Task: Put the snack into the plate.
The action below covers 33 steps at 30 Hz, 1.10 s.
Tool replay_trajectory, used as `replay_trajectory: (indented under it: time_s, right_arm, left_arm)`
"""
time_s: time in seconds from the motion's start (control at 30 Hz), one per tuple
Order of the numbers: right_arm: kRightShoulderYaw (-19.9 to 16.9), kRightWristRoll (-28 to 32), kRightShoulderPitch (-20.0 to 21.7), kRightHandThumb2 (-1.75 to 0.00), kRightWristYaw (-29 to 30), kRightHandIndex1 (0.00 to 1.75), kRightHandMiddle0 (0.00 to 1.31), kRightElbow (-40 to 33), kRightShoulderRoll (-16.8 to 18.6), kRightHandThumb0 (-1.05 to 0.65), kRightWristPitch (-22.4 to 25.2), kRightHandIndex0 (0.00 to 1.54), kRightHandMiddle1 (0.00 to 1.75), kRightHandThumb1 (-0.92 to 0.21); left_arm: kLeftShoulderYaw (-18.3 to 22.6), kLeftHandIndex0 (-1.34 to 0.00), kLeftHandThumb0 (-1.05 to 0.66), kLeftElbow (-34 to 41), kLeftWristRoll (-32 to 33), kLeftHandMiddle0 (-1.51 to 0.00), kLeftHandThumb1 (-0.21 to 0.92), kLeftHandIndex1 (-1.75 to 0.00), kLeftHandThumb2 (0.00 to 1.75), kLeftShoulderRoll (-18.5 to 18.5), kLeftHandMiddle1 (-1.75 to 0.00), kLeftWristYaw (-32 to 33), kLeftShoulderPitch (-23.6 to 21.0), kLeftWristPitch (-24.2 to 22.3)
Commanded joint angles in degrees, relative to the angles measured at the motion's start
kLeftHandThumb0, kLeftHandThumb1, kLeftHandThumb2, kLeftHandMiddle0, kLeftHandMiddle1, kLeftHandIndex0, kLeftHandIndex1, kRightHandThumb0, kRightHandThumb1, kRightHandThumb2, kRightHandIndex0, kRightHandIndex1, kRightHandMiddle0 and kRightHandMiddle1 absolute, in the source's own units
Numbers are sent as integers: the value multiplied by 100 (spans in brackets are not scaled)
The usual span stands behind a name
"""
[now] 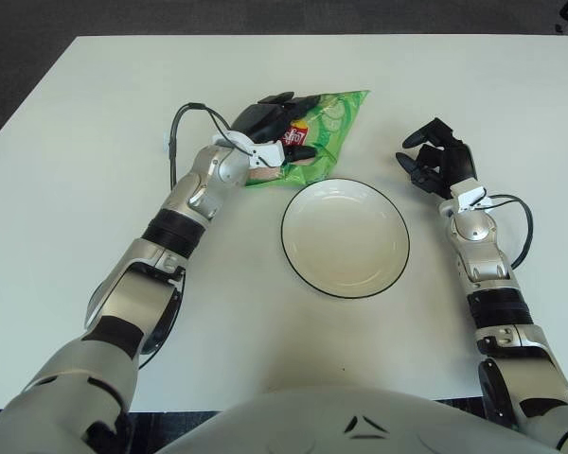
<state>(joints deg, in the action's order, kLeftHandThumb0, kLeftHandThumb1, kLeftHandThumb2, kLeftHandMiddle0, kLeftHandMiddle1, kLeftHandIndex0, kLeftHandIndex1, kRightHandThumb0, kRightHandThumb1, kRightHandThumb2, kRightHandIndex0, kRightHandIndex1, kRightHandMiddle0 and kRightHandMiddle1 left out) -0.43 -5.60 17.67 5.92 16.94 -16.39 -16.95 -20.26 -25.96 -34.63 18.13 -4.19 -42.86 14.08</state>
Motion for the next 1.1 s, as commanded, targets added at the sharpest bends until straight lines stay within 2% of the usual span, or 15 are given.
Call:
replay_trajectory:
  time_s: [0.0,0.03,0.07,0.1,0.13,0.23,0.27,0.33,0.37,0.43,0.53,0.67,0.83,1.07]
  right_arm:
    - [223,-124,-1176,-30,-27,175,44,655,386,-36,225,81,151,-92]
    - [224,-123,-1176,-30,-26,175,44,656,385,-36,225,81,151,-92]
    - [225,-123,-1176,-30,-24,175,44,655,384,-36,225,81,151,-92]
    - [225,-122,-1176,-30,-24,175,44,654,383,-36,225,81,151,-92]
    - [226,-123,-1177,-30,-23,175,44,651,382,-36,226,81,151,-92]
    - [226,-125,-1181,-30,-20,175,44,641,379,-36,228,81,150,-92]
    - [226,-127,-1182,-30,-18,175,44,636,378,-36,230,81,150,-92]
    - [227,-130,-1184,-30,-15,175,44,629,378,-36,234,81,150,-92]
    - [227,-132,-1185,-30,-12,175,44,625,377,-36,239,81,150,-92]
    - [227,-134,-1186,-30,-6,175,44,621,378,-36,244,81,150,-92]
    - [226,-136,-1186,-30,1,175,45,625,378,-36,244,81,150,-92]
    - [226,-132,-1175,-29,6,175,45,633,380,-36,244,81,150,-92]
    - [223,-124,-1173,-29,5,175,45,641,380,-36,235,81,150,-92]
    - [222,-126,-1167,-29,12,175,45,644,379,-36,243,81,150,-92]
  left_arm:
    - [-141,-66,-13,-507,-182,-47,78,-20,31,-34,-11,236,-27,46]
    - [-152,-59,-10,-569,-209,-40,77,-38,32,-39,-34,308,-46,67]
    - [-164,-55,-8,-643,-244,-35,77,-49,32,-53,-51,397,-72,61]
    - [-173,-49,-6,-694,-265,-27,76,-67,34,-63,-77,455,-91,57]
    - [-184,-44,-4,-741,-284,-21,74,-80,37,-74,-94,504,-109,36]
    - [-217,-35,-2,-834,-313,-12,70,-107,46,-87,-130,596,-151,-10]
    - [-229,-34,-1,-864,-321,-11,69,-111,49,-89,-134,620,-164,-23]
    - [-245,-27,19,-917,-330,-22,83,-135,44,-92,-151,661,-187,-27]
    - [-254,-25,22,-986,-332,-24,85,-140,43,-101,-154,696,-213,-18]
    - [-266,-20,30,-1114,-330,-26,85,-161,50,-115,-163,765,-257,9]
    - [-276,-28,35,-1293,-331,-32,72,-170,75,-132,-171,901,-307,63]
    - [-289,-36,38,-1621,-363,-38,62,-173,91,-131,-174,1211,-402,227]
    - [-137,-50,41,-2378,-106,-46,50,-174,108,-206,-174,1593,-579,735]
    - [-162,-59,42,-2901,-43,-49,46,-175,113,-226,-175,1919,-741,1061]
